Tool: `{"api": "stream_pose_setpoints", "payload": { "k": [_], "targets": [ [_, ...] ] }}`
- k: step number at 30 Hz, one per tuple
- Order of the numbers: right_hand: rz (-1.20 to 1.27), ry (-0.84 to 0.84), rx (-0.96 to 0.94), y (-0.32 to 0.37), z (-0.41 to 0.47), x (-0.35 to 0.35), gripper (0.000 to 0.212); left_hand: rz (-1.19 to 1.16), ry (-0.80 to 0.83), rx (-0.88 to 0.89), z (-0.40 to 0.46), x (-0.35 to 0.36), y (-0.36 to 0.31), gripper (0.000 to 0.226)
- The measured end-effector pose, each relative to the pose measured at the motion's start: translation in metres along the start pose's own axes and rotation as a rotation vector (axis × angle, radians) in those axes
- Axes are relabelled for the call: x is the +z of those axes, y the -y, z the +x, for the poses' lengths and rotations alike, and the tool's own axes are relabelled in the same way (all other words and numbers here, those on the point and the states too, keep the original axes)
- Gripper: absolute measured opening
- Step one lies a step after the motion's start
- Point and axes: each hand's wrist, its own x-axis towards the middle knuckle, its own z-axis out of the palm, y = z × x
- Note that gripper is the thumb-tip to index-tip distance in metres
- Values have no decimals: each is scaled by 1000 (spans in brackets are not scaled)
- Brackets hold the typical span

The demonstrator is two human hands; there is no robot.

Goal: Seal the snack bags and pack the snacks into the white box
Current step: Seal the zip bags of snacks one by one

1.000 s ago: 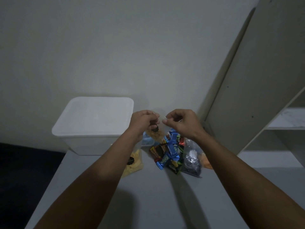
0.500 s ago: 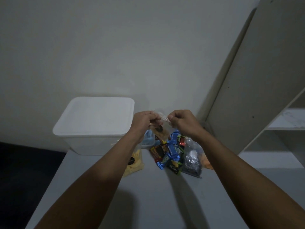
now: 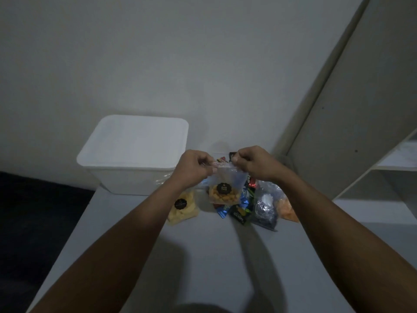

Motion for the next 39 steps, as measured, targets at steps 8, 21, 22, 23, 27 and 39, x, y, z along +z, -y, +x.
{"api": "stream_pose_setpoints", "payload": {
  "k": [8, 21, 22, 23, 27, 39],
  "targets": [
    [-164, 142, -13, -18, 7, 54, 10, 17, 18, -242, -33, -4, 51, 17],
    [-302, 134, 26, -7, 30, 127, 21, 462, -127, -372, -56, -19, 93, 8],
    [-300, 123, 32, -6, 31, 128, 20, 482, -145, -369, -56, -18, 92, 11],
    [-303, 112, 33, -6, 32, 128, 20, 505, -158, -363, -55, -18, 91, 16],
    [-297, 88, 32, -8, 34, 126, 22, 623, -162, -287, -51, -15, 90, 30],
    [-299, 92, 70, -23, 32, 116, 22, 922, -162, -139, -41, 9, 88, 8]
  ]
}}
